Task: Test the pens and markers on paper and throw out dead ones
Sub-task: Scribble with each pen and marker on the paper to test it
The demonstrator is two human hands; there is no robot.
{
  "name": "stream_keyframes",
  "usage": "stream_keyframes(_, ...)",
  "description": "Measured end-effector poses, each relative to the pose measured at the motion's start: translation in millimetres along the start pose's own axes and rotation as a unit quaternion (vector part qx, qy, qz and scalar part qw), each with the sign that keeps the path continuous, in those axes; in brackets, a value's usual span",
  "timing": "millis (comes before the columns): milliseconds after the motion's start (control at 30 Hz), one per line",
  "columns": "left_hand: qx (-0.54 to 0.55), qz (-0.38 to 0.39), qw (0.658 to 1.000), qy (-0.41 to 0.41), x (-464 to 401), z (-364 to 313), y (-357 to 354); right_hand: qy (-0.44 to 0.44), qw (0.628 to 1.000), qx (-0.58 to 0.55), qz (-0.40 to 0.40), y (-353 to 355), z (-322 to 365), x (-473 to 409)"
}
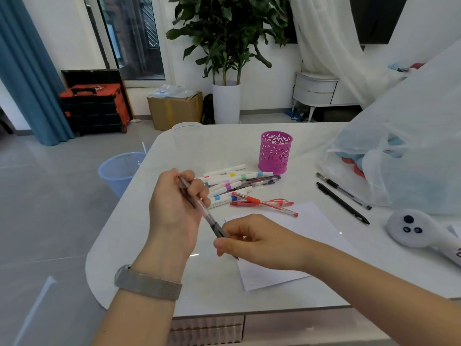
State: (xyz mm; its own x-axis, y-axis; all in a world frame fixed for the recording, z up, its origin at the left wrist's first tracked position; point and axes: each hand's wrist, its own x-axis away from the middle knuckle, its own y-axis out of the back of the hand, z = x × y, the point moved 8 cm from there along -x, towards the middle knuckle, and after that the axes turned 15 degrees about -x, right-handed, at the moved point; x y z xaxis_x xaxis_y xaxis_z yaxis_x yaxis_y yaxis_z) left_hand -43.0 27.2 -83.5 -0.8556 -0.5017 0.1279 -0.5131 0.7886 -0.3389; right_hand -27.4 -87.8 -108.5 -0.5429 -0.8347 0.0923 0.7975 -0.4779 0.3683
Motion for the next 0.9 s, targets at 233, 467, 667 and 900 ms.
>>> stream_keyframes(233,-0.173,-0.217,0.961,-0.01,-10.6,-31.1,104.7,-0.017,0.999,0.037,-0.009,-27.8,2.4,-37.6)
stream_keyframes(467,0.008,-0.06,0.994,0.095,-13.7,-16.0,77.3,-0.017,0.984,-0.157,0.082,-73.4,16.3,-58.4)
stream_keyframes(667,0.091,-0.127,0.987,0.044,-15.3,-28.8,94.4,-0.018,0.945,-0.301,0.129,-83.0,28.6,-67.5)
stream_keyframes(900,0.106,-0.126,0.985,0.055,-14.0,-29.9,105.2,-0.035,0.948,-0.295,0.114,-84.9,22.1,-79.9)
